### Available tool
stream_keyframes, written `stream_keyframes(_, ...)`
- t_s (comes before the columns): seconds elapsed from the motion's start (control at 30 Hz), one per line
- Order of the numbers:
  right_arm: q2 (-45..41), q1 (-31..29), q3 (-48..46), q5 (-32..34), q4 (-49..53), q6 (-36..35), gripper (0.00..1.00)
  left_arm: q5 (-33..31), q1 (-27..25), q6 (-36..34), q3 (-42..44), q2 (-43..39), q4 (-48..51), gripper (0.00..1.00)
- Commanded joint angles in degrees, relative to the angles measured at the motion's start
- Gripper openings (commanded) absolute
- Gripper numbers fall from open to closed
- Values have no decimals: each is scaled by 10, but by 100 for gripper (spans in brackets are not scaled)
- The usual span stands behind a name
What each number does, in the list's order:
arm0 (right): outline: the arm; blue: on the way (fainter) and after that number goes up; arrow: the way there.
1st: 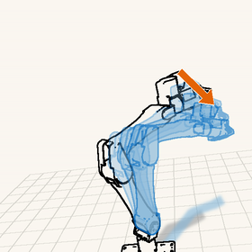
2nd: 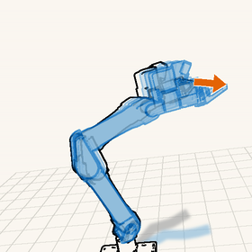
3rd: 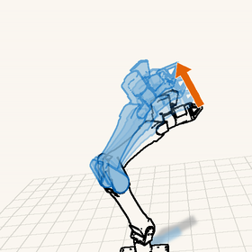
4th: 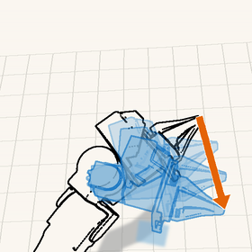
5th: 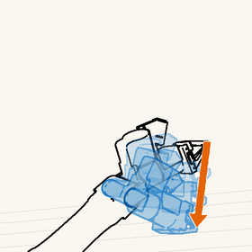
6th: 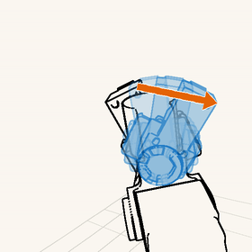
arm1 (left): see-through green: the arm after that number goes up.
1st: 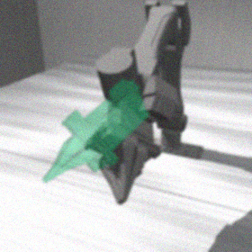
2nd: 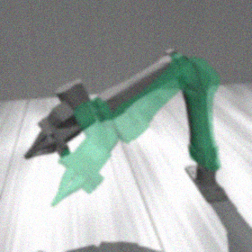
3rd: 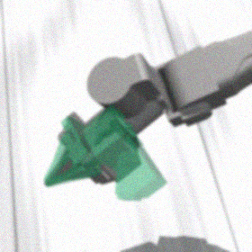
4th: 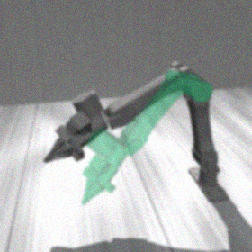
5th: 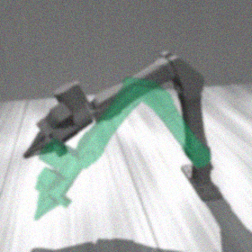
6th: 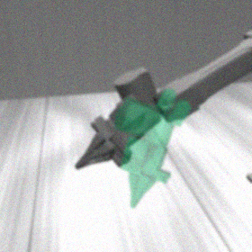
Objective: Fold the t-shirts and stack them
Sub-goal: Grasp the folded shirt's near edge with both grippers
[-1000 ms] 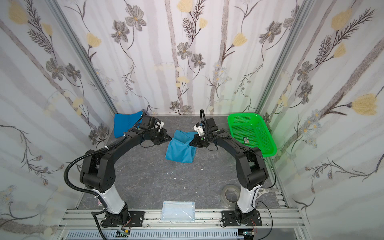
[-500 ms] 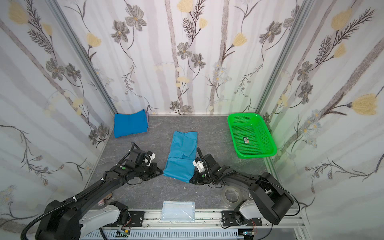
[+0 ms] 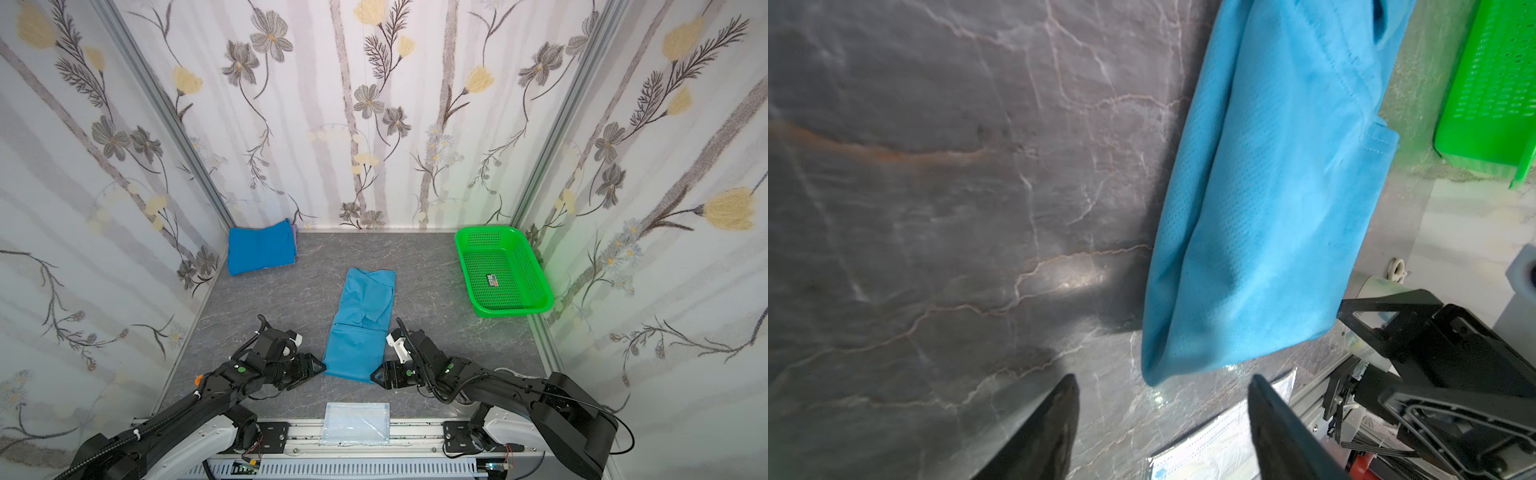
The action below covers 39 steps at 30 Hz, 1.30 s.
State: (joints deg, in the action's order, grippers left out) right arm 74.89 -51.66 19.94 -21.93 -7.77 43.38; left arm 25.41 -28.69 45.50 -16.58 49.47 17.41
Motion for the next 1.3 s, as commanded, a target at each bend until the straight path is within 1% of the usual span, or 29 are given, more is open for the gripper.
stream_keyframes(0.0,3,-16,18,37,11,5,67,-6,-1,12,2,0,-10,69)
stream_keyframes(0.1,36,-19,31,33,5,11,63,4,-2,17,4,8,-27,70)
stream_keyframes(0.13,47,-19,30,28,-7,17,62,7,-2,18,5,12,-34,69)
stream_keyframes(0.23,72,-21,29,28,-21,34,61,11,-3,25,16,26,-59,58)
stream_keyframes(0.27,78,-21,29,29,-22,39,59,12,-4,26,19,32,-67,54)
stream_keyframes(0.33,86,-23,28,26,-29,47,53,11,-4,28,21,44,-81,39)
stream_keyframes(0.43,87,-31,24,31,-34,59,50,11,-4,27,23,60,-96,39)
stream_keyframes(0.53,87,-37,18,28,-51,67,44,12,-4,27,27,75,-113,38)
stream_keyframes(0.67,110,-52,28,21,-62,71,43,12,-5,26,26,88,-125,35)
stream_keyframes(0.7,118,-53,29,22,-65,72,41,13,-5,26,26,90,-127,33)
stream_keyframes(0.87,141,-53,40,21,-78,67,24,18,-5,25,26,93,-129,17)
stream_keyframes(0.97,148,-54,51,23,-69,53,9,24,-4,23,21,92,-128,0)
stream_keyframes(1.0,148,-53,55,21,-66,45,4,25,-5,21,16,90,-125,0)
stream_keyframes(1.03,148,-53,56,17,-63,40,0,27,-5,19,12,87,-122,0)
stream_keyframes(1.13,130,-59,66,-1,-21,18,0,31,-6,12,-19,70,-76,0)
stream_keyframes(1.27,56,-91,81,-23,90,1,0,7,-20,22,-66,17,44,0)
